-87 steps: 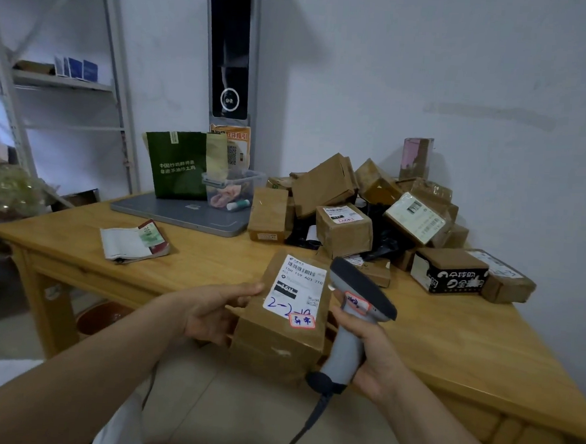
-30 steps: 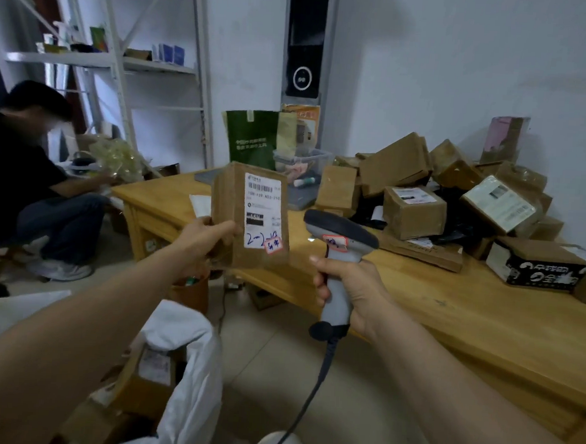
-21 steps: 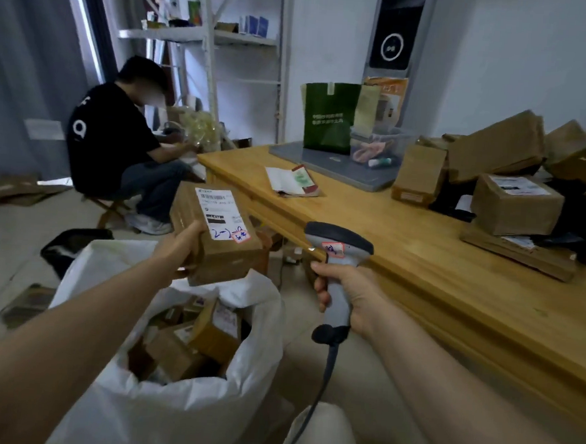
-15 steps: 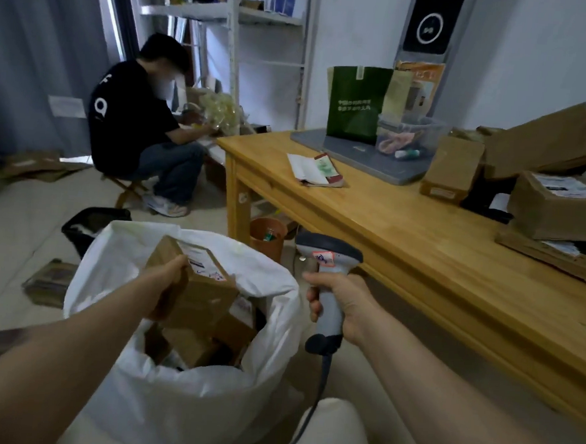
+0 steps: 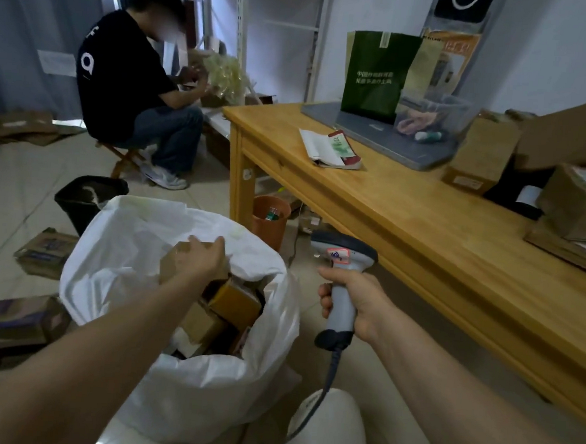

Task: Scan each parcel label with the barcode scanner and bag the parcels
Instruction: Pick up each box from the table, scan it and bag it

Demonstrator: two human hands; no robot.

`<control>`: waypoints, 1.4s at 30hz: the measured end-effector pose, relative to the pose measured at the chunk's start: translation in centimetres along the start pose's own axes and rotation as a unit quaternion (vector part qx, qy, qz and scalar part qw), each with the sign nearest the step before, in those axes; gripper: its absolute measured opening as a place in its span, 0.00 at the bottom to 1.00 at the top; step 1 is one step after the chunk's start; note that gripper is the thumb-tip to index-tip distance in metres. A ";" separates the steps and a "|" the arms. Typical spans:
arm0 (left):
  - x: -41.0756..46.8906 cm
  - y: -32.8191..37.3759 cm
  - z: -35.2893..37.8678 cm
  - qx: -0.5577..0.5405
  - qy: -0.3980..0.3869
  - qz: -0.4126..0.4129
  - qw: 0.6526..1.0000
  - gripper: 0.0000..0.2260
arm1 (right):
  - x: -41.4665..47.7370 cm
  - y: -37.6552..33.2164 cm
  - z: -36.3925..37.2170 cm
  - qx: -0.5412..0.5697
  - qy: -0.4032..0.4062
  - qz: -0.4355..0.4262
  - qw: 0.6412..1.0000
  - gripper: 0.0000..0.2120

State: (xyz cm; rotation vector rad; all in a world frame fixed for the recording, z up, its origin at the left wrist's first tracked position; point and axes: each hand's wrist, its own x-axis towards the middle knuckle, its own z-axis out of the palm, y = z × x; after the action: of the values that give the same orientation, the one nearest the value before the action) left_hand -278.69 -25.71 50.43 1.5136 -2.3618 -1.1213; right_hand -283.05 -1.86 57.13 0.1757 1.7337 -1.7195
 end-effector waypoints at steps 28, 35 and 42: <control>-23.7 40.3 23.9 -0.178 -0.317 0.291 0.885 0.22 | -2.9 -13.6 -35.8 0.227 0.220 -0.181 0.931 0.02; -24.0 45.8 28.6 -0.182 -0.256 0.324 0.892 0.21 | 0.6 -17.4 -41.3 0.207 0.241 -0.264 0.911 0.20; -23.2 47.5 30.0 -0.207 -0.288 0.299 0.886 0.17 | 3.0 -19.9 -41.4 0.162 0.205 -0.294 0.919 0.22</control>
State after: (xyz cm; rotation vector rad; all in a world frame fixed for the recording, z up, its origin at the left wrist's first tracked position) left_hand -316.14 19.62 65.60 0.2769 -2.3894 -1.8837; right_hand -311.06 33.03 67.82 0.1825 1.9039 -2.5660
